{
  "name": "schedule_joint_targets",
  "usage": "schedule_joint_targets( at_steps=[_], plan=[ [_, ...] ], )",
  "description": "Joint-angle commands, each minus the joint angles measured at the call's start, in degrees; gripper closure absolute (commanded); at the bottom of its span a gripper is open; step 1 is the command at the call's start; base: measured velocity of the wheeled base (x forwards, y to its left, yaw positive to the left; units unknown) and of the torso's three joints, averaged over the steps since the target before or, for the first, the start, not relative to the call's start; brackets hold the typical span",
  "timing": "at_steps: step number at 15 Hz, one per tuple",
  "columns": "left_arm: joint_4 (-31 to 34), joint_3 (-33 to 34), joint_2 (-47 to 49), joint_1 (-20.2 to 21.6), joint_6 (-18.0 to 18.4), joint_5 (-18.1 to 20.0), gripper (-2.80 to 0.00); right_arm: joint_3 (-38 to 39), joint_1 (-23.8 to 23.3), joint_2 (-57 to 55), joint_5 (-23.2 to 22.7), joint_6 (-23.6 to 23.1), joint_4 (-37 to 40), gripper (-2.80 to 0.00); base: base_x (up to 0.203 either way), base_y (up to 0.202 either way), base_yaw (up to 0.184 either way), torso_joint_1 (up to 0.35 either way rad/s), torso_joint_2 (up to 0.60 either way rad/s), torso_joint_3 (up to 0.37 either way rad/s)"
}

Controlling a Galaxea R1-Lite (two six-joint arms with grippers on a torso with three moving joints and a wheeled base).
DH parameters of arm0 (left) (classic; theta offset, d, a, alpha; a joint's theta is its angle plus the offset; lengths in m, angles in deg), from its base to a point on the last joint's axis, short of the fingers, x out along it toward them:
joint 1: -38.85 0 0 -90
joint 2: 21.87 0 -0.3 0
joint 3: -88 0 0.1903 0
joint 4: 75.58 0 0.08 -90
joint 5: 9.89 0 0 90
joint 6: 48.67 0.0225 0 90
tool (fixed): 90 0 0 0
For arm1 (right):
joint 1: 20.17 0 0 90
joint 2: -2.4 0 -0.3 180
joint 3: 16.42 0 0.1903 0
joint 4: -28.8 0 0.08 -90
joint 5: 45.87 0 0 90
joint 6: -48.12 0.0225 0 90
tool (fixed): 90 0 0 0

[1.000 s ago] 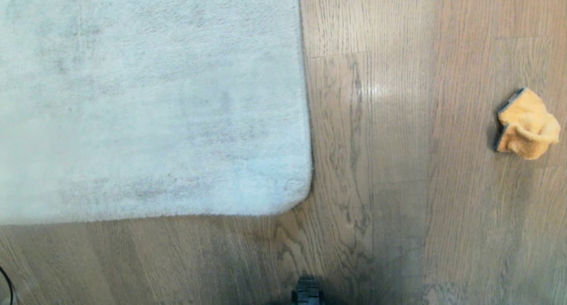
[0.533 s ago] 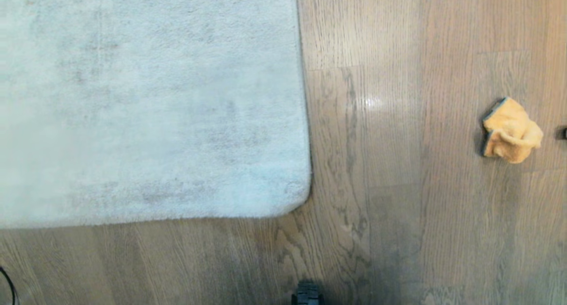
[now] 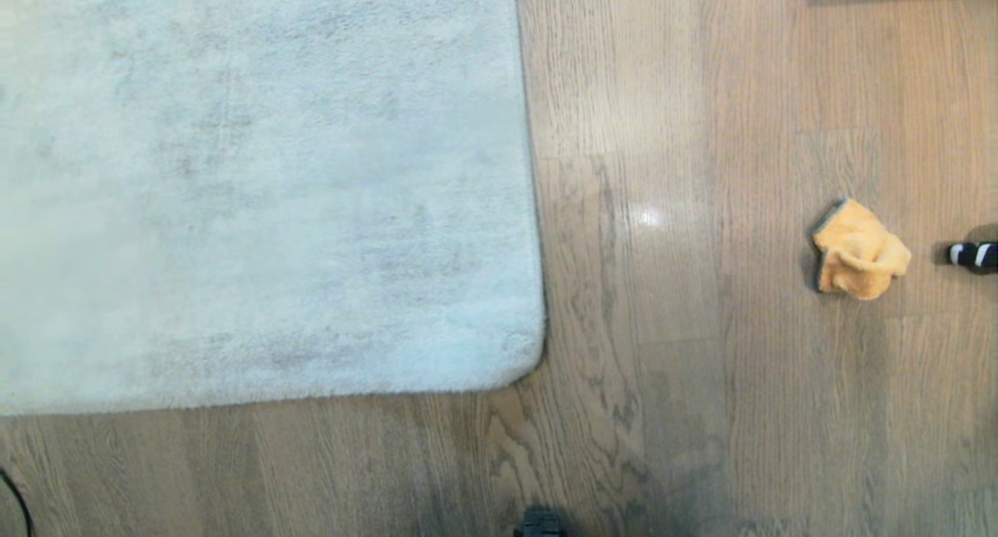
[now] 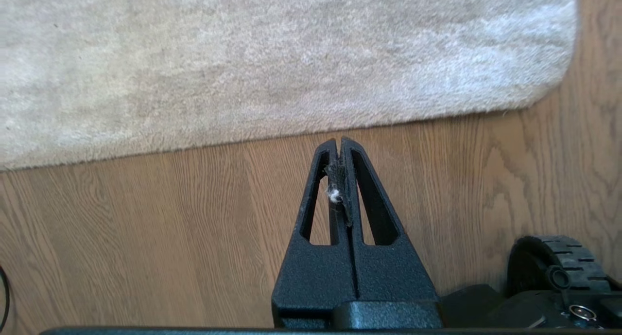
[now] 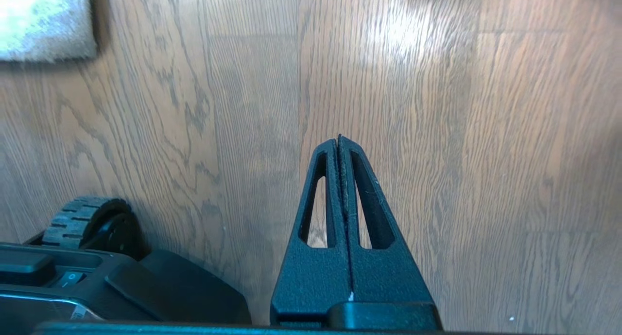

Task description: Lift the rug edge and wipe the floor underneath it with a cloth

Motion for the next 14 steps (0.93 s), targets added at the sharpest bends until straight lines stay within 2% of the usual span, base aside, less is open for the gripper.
schedule_joint_targets(
  at_steps=[1, 14],
  plan=[
    [0.0, 0.0, 0.0, 0.0, 0.0, 0.2, 0.00, 0.0, 0.0, -0.1, 0.0, 0.0, 0.0, 0.00, 0.000, 0.000, 0.000, 0.004, 0.00, 0.198],
    [0.0, 0.0, 0.0, 0.0, 0.0, 0.2, 0.00, 0.0, 0.0, -0.1, 0.0, 0.0, 0.0, 0.00, 0.000, 0.000, 0.000, 0.001, 0.00, 0.203]
  ],
)
